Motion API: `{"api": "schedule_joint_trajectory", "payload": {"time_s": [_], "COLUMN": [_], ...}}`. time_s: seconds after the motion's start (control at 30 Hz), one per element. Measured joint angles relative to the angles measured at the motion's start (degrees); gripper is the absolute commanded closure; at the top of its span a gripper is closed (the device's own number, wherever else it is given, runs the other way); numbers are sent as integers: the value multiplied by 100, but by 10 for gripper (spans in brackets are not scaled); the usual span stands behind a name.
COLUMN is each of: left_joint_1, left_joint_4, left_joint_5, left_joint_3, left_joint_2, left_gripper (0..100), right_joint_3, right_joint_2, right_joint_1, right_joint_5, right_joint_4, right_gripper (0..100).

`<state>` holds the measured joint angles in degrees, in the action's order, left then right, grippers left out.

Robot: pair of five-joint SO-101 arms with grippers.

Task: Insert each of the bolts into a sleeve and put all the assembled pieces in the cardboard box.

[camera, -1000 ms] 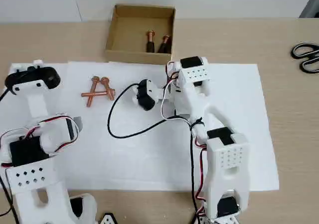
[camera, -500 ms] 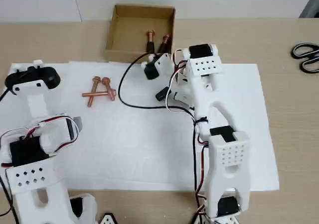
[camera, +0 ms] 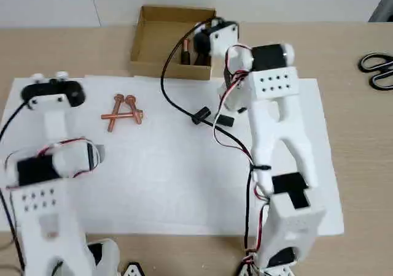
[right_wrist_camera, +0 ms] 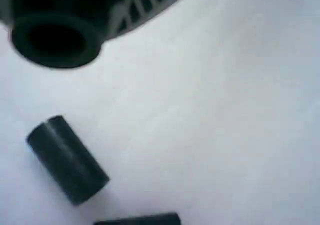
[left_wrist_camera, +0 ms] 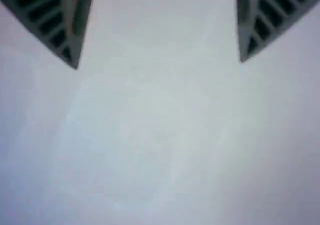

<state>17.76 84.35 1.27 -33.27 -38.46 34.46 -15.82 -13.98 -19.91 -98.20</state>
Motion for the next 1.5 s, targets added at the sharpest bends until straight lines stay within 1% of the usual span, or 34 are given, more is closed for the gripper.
{"api": "schedule_joint_trajectory", "payload": {"time_s": [0.13, 0.3, 0.57, 0.7, 0.83, 0.93, 1.07, 1.13, 1.33, 1.5], "left_joint_1": [-35, -448, -1240, -1275, -1275, -1275, -1275, -1275, -1310, -1345], "left_joint_4": [-97, -114, -158, -114, 123, 396, 738, 879, 1266, 1363], "left_joint_5": [44, 9, -985, -1538, -1679, -1688, -1714, -1714, -1741, -1741], "left_joint_3": [897, 2453, 5037, 6180, 7235, 7965, 8862, 9257, 10136, 10391], "left_joint_2": [1363, 3226, 5969, 7068, 8018, 8607, 9266, 9538, 10101, 10277], "left_gripper": [804, 805, 805, 805, 805, 814, 889, 909, 912, 913], "right_joint_3": [-202, -914, -1310, -1310, -1310, -1310, -1310, -1310, -1310, -1310], "right_joint_2": [281, 378, 404, 404, 404, 404, 413, 413, 413, 413], "right_joint_1": [123, 334, 774, 949, 1055, 1073, 1055, 1081, 1090, 1090], "right_joint_5": [141, 193, 202, 202, 202, 202, 202, 202, 202, 202], "right_joint_4": [0, 0, 0, 0, 0, 0, 0, 0, 0, 0], "right_gripper": [995, 995, 994, 994, 994, 994, 993, 993, 993, 993]}}
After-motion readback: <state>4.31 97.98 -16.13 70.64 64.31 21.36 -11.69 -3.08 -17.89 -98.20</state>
